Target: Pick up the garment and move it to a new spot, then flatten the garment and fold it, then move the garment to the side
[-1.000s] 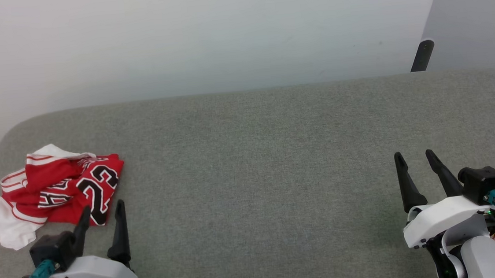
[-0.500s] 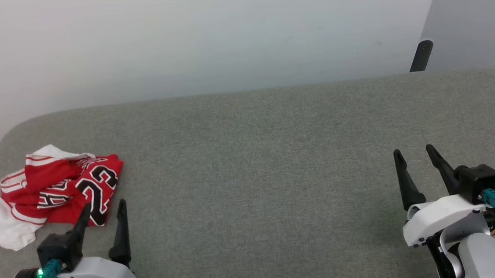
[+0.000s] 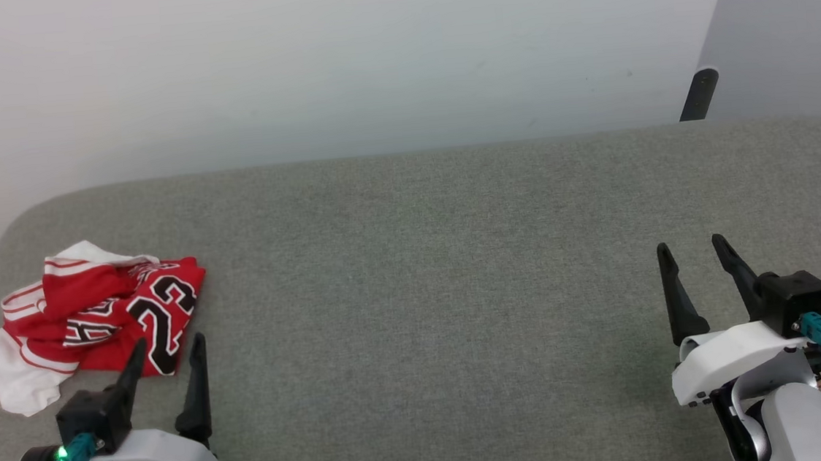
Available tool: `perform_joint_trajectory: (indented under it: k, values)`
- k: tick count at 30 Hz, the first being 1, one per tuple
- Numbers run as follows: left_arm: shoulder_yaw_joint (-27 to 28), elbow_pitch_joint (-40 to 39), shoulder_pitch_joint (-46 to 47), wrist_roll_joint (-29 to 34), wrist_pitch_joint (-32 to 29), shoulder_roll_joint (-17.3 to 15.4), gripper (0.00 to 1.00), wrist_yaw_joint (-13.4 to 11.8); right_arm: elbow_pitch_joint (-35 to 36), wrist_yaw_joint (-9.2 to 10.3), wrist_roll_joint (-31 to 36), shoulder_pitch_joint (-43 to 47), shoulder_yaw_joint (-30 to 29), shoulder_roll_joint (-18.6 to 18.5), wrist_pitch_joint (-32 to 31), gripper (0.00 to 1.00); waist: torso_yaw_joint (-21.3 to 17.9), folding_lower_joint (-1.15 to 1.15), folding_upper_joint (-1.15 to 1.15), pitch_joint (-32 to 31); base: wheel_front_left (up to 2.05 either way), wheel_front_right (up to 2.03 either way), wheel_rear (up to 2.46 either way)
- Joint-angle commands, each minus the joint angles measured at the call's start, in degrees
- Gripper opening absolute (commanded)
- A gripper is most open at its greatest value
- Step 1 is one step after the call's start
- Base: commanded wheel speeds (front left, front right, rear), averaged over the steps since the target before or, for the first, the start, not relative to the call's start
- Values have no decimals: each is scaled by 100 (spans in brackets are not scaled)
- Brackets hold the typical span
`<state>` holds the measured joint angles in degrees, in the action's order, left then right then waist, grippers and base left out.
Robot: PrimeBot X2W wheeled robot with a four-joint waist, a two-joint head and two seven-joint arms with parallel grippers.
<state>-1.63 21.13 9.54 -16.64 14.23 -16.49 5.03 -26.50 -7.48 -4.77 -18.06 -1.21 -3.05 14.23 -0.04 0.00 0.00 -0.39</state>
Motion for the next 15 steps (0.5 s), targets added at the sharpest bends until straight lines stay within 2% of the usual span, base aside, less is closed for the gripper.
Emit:
perform_joint_trajectory:
  k: [1, 10, 15]
  values:
    - [12, 23, 86, 58, 51, -21, 100, 26, -21, -3, 93, -76, -6, 13, 46, 100, 0, 0, 0, -5, 0, 0, 0]
    - [-21, 181, 132, 6, 90, -32, 100, 109, -98, -2, 128, -71, 3, 19, 105, 100, 27, 0, 0, -18, 0, 0, 0]
    - [-11, 261, 209, -6, 90, -52, 100, 64, -73, -3, 48, -78, 49, 21, 95, 100, 220, 0, 0, -25, 0, 0, 0]
